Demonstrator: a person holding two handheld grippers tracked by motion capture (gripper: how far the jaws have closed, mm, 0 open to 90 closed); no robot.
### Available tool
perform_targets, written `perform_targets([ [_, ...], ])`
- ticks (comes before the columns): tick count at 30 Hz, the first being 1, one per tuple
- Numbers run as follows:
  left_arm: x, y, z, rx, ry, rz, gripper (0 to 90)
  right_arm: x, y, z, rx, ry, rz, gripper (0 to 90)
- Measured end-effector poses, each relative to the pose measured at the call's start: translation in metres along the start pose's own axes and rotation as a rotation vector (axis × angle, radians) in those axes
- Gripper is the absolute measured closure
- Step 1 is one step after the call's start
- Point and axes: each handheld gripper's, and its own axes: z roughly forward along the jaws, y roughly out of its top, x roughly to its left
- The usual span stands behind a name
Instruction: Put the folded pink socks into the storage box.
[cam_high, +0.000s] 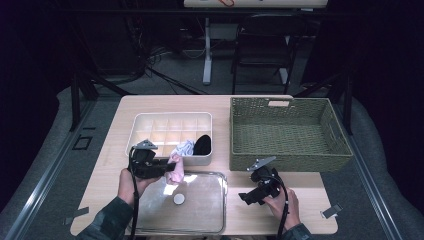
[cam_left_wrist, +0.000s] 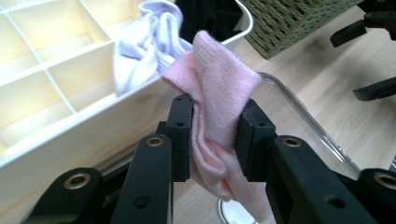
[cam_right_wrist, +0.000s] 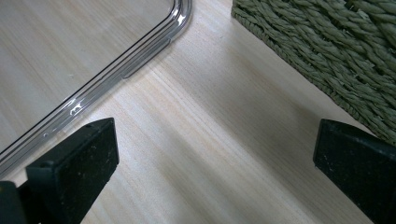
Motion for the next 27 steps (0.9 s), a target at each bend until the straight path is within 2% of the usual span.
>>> perform_targets([
  [5,0.005,0.003,-0.006,-0.006,0.043,0.017,70.1,-0.001,0.0,0.0,0.002,0.008,0.003,0.0],
  [9,0.01,0.004,-0.01,-0.024,0.073,0.014,70.1,-0.001,0.0,0.0,-0.004,0.015,0.005,0.0],
  [16,0.017,0.007,-0.017,-0.047,0.108,0.006,70.1,-0.001,0.0,0.0,-0.007,0.021,0.005,0.0],
  [21,0.021,0.011,-0.024,-0.061,0.133,0.016,70.1,-0.001,0.0,-0.001,-0.004,0.022,0.007,0.0],
  [25,0.025,0.016,-0.03,-0.11,0.157,0.001,70.0,-0.002,0.0,-0.001,-0.01,0.022,0.008,0.0],
  [27,0.029,0.018,-0.034,-0.136,0.145,-0.024,70.0,-0.002,0.0,-0.001,-0.014,0.023,0.006,0.0],
])
